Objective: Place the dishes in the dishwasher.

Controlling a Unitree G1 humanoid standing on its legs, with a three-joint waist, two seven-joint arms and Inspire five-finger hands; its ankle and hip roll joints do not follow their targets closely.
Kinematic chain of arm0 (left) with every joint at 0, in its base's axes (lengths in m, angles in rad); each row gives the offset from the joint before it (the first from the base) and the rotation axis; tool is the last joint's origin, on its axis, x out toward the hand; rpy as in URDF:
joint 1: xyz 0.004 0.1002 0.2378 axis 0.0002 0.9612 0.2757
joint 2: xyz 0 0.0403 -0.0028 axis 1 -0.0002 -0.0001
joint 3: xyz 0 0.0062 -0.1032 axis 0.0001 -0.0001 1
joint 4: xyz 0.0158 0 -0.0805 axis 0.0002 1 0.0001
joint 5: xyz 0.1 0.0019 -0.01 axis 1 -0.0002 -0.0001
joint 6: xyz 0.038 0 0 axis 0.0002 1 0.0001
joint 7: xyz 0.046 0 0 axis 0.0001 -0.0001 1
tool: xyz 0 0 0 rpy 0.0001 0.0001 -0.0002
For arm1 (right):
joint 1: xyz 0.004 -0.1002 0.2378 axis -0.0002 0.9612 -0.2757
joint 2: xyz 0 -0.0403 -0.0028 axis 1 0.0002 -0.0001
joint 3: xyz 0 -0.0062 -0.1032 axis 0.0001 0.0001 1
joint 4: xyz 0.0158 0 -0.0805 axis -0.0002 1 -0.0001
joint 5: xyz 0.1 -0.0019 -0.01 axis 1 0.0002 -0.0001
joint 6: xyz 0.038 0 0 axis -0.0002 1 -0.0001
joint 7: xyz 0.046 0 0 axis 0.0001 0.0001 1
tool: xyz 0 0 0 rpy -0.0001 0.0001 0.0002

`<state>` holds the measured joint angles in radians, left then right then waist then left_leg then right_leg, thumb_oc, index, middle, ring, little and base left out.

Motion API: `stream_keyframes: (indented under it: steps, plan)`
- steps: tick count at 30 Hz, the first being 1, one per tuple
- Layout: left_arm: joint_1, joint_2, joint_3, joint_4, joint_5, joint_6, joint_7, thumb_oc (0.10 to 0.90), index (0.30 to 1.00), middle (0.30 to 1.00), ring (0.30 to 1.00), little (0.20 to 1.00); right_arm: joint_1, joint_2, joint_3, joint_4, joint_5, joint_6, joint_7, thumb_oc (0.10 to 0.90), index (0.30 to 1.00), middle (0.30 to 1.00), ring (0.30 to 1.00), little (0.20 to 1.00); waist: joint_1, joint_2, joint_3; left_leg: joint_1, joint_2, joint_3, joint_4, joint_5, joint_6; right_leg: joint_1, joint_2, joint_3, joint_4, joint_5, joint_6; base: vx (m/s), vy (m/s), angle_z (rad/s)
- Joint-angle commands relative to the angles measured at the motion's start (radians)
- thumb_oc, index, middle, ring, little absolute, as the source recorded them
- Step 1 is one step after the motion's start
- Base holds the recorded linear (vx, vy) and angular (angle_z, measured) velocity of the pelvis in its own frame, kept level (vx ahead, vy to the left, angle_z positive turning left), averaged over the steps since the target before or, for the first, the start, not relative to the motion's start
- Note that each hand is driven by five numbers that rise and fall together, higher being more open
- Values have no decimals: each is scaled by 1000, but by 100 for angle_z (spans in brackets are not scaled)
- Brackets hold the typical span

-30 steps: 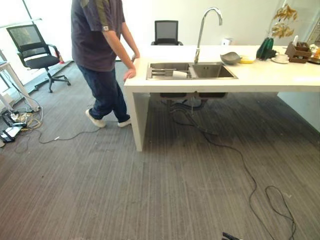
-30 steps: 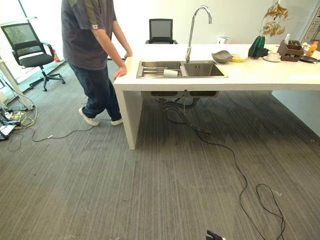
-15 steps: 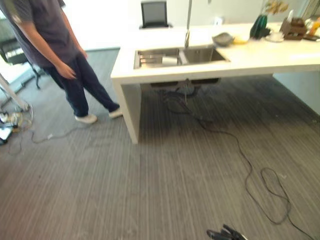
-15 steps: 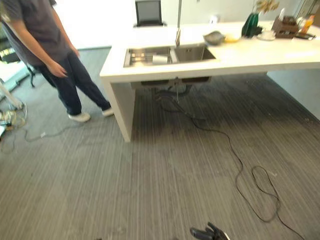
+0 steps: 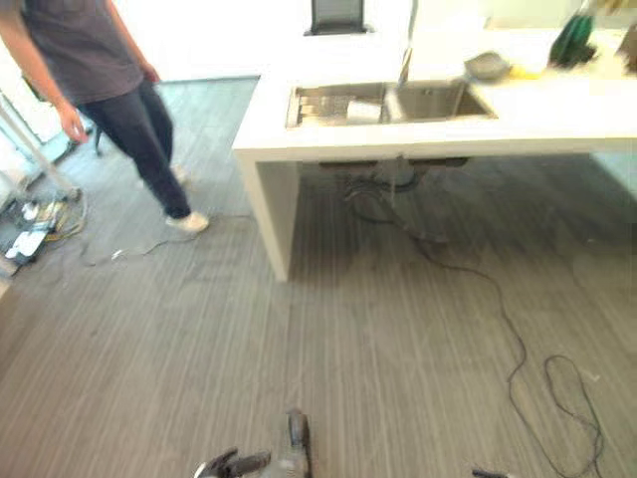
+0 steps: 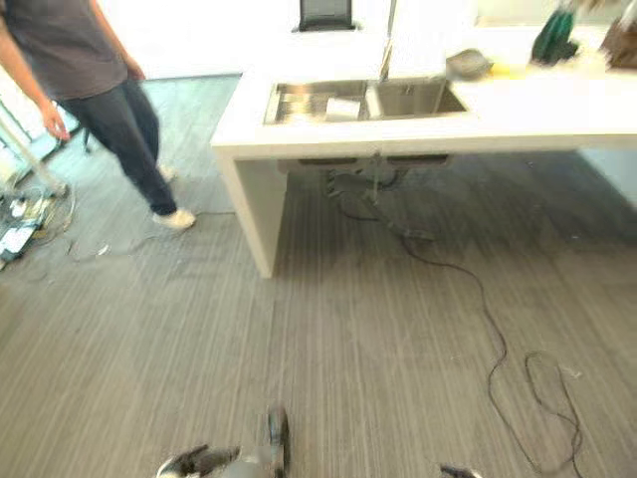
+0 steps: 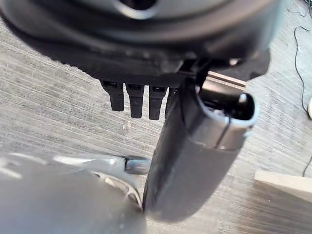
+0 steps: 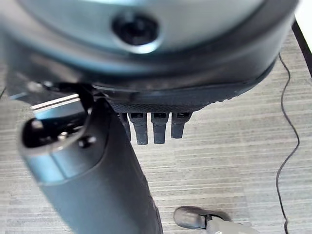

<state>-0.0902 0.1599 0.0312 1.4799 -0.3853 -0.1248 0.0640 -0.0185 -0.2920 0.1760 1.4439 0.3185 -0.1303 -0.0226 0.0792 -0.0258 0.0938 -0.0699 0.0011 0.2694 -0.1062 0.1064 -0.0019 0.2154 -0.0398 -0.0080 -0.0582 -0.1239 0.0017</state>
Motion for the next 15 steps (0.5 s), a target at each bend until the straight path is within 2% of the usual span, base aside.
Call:
stream_keyframes:
  steps: [1, 2, 3, 4, 5, 6, 7, 8, 9, 10, 11, 12, 13, 14, 15]
  plan:
    - [10, 3, -23, -138, -69, -51, 30, 800, 900, 900, 900, 900, -11, 2, 5, -113, -19, -15, -4, 800, 900, 900, 900, 900, -4, -36, 21, -79, -33, -17, 46, 38, -12, 67, -186, 11, 241, 34, 162, 277, 189, -1]
    - [-15, 11, -28, -173, -90, -62, 46, 800, 900, 900, 900, 900, -15, 0, 13, -120, -28, -14, -16, 800, 900, 900, 900, 900, -5, -48, 24, -52, -57, -28, 42, 18, 3, 43, -213, 6, 331, 107, 165, 238, 196, 27]
    - [-41, 18, -30, -208, -111, -74, 58, 800, 900, 900, 900, 900, -21, -1, 11, -129, -26, -15, -29, 800, 900, 900, 900, 900, -4, -46, 31, -33, -65, -36, 40, 5, 15, 8, -218, 15, 416, 188, 158, 194, 175, 38]
    - [-71, 30, -38, -243, -129, -86, 76, 800, 900, 900, 900, 900, -29, 0, 8, -147, -12, -20, -43, 800, 900, 900, 900, 900, -16, -43, 47, -4, -73, -53, 35, -6, 28, -31, -211, 24, 504, 254, 146, 222, 170, 47]
    - [-113, 48, -51, -309, -135, -109, 105, 800, 900, 900, 900, 900, -33, 5, -2, -175, 8, -29, -55, 800, 900, 900, 900, 900, -31, -44, 65, 20, -84, -76, 33, -20, 40, -57, -202, 34, 594, 292, 140, 243, 150, 59]
    - [-137, 60, -66, -408, -147, -130, 127, 800, 900, 900, 900, 900, -35, 7, -11, -194, 24, -36, -67, 800, 900, 900, 900, 900, -42, -30, 79, 46, -79, -97, 27, -28, 48, -93, -182, 34, 663, 307, 134, 261, 103, 74]
    - [-173, 67, -54, -490, -213, -153, 145, 800, 900, 900, 900, 900, -39, 12, -10, -215, 34, -46, -81, 800, 900, 900, 900, 900, -58, -22, 95, 66, -72, -112, 24, -41, 52, -136, -150, 41, 721, 279, 131, 247, 42, 88]
    - [-212, 70, -46, -632, -321, -199, 161, 800, 900, 900, 900, 900, -41, 20, -11, -237, 41, -49, -93, 800, 900, 900, 900, 900, -79, -10, 113, 90, -58, -138, 19, -57, 50, -215, -101, 45, 774, 202, 123, 251, -31, 87]
    - [-231, 79, -73, -763, -301, -202, 168, 800, 900, 900, 900, 900, -41, 24, -3, -252, 37, -49, -98, 800, 900, 900, 900, 900, -94, -6, 122, 109, -55, -158, 19, -66, 48, -257, -77, 33, 762, 151, 119, 282, -64, 64]
    - [-258, 93, -107, -923, -271, -229, 189, 800, 900, 900, 900, 900, -34, 23, 8, -273, 22, -51, -101, 800, 900, 900, 900, 900, -113, 5, 134, 125, -45, -179, 19, -73, 40, -304, -45, 20, 724, 69, 108, 423, -190, 52]
    - [-323, 153, -151, -1156, -154, -247, 222, 800, 900, 900, 900, 900, -32, 19, 8, -268, 14, -46, -105, 800, 900, 900, 900, 900, -133, 1, 145, 163, -46, -199, 19, -108, 12, -338, -70, -52, 476, 23, 113, 331, -167, 61]
    - [-323, 153, -151, -1159, -152, -245, 225, 800, 900, 900, 900, 900, -33, 20, 8, -268, 14, -46, -105, 800, 900, 900, 900, 900, -135, 4, 146, 162, -42, -202, 19, -106, 11, -331, -66, -57, 463, 32, 112, 312, -185, 92]
    - [-334, 151, -148, -1151, -133, -256, 239, 800, 900, 900, 900, 900, -32, 20, 6, -256, 18, -47, -106, 800, 900, 900, 900, 900, -142, -1, 144, 172, -41, -204, 19, -117, -1, -325, -83, -75, 355, 55, 122, 215, -138, 91]
    - [-367, 150, -145, -1189, -169, -283, 232, 800, 900, 900, 900, 900, -34, 18, 1, -242, 25, -47, -108, 800, 900, 900, 900, 900, -156, -5, 147, 195, -39, -207, 19, -143, -16, -340, -96, -84, 184, 108, 142, 360, -207, 70]
    - [-406, 152, -148, -1200, -210, -302, 226, 800, 900, 900, 900, 900, -27, 14, 4, -236, 14, -45, -111, 800, 900, 900, 900, 900, -177, -7, 143, 215, -42, -213, 19, -166, -27, -364, -104, -68, 92, 170, 168, 377, -194, 47]
